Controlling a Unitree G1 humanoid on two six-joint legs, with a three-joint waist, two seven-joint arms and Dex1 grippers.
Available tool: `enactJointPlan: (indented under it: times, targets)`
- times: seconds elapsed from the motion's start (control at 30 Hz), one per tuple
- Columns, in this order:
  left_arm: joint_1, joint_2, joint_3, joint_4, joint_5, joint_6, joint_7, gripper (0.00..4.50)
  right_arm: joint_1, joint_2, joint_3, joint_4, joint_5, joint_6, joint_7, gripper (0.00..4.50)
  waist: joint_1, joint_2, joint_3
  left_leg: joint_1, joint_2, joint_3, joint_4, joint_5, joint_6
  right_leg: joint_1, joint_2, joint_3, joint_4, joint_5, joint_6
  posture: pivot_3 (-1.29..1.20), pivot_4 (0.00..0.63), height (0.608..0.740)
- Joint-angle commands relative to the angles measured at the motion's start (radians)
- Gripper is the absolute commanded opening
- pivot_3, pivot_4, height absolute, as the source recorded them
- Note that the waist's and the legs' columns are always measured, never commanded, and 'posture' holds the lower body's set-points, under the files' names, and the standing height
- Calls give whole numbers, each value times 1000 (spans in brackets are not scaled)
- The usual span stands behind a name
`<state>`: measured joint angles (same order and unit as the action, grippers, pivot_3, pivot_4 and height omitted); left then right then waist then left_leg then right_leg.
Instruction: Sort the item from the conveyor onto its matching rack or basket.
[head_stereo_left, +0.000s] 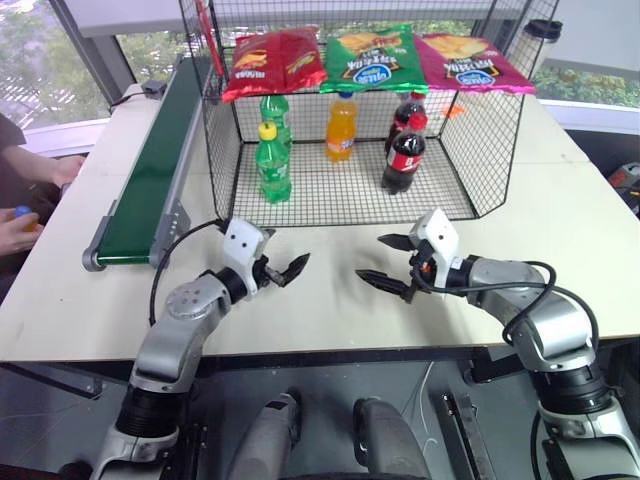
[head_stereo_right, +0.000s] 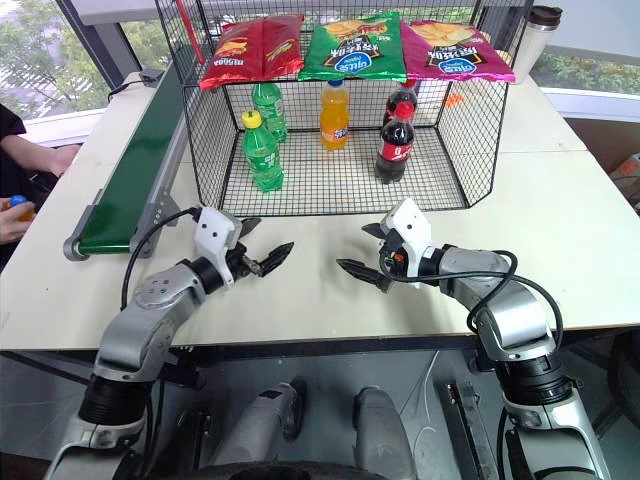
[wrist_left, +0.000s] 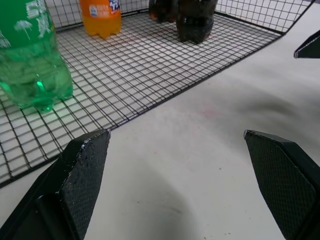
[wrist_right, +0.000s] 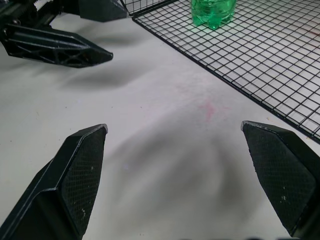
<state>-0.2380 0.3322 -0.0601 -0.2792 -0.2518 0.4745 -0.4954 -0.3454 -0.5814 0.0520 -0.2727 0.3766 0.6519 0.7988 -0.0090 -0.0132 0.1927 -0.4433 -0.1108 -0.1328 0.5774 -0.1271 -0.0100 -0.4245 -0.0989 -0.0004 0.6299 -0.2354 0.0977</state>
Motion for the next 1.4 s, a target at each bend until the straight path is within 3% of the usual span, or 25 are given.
enactJointPlan:
  times: [0.03, 1.4]
  targets:
    - [3, -2, 7, -35, -8, -52, -14, 4500, -8, -9, -6, -39, 13, -5, 5, 4452, 0, 0, 0, 0, 0, 0, 0, 0, 0, 0, 0, 0, 0, 0, 0, 0, 150, 738]
    - [14, -17, 12, -58, -53, -8, -12, 4500, -7, -28, -13, -34, 15, -18, 26, 4452, 0, 0, 0, 0, 0, 0, 0, 0, 0, 0, 0, 0, 0, 0, 0, 0, 150, 738]
